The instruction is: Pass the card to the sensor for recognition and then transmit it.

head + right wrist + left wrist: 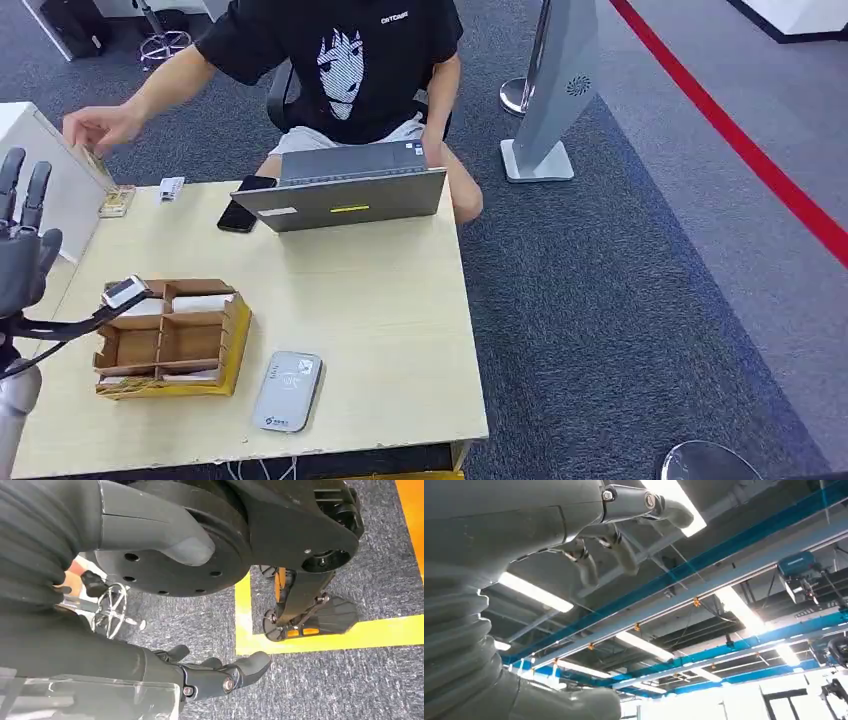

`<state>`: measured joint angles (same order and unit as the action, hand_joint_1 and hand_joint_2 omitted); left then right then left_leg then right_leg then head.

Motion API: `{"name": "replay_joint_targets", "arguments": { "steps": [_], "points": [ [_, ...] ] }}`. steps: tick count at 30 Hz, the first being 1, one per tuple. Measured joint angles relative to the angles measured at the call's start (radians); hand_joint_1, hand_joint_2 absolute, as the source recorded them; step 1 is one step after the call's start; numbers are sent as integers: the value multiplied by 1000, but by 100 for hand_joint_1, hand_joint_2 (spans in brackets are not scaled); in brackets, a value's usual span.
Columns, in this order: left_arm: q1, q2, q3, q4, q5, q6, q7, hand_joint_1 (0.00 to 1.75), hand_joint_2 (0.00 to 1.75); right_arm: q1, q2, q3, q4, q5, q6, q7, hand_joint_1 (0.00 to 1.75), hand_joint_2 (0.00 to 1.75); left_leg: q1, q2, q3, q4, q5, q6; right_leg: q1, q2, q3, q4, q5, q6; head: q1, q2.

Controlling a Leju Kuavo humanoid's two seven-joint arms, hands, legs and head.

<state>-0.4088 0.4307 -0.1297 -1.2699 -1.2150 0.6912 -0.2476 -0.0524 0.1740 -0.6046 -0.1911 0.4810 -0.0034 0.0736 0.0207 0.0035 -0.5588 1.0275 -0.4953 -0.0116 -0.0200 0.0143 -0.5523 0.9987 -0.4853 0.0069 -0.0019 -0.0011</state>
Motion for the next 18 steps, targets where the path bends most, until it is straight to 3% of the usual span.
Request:
{"name": "replay_joint_targets", "arguments": {
  "steps": [8, 12, 16, 18],
  "points": [
    [8, -4, 4, -5, -3, 0, -6, 0, 175, 0, 0, 0, 0, 0, 0, 0, 0, 175, 0, 0, 0, 0, 0, 0, 0, 0, 0, 0, 0, 0, 0, 0],
    [28, -18, 21, -30, 3, 0, -51, 0, 175, 0, 0, 0, 0, 1, 0, 0, 0, 175, 0, 0, 0, 0, 0, 0, 0, 0, 0, 0, 0, 0, 0, 0],
    [149, -74, 86, -178, 56, 1, -196, 0, 175, 1, 0, -1, 0, -7, -8, 0, 0, 175, 0, 2, 0, 0, -1, 0, 0, 2, 0, 0, 0, 0, 0, 0],
    [263, -160, 144, -316, 113, 2, -342, 0, 175, 2, 1, -7, 0, -16, -19, 0, 0, 175, -2, 3, 0, 0, -3, 2, -2, 3, 0, -1, -1, 1, -1, 0]
  ]
}}
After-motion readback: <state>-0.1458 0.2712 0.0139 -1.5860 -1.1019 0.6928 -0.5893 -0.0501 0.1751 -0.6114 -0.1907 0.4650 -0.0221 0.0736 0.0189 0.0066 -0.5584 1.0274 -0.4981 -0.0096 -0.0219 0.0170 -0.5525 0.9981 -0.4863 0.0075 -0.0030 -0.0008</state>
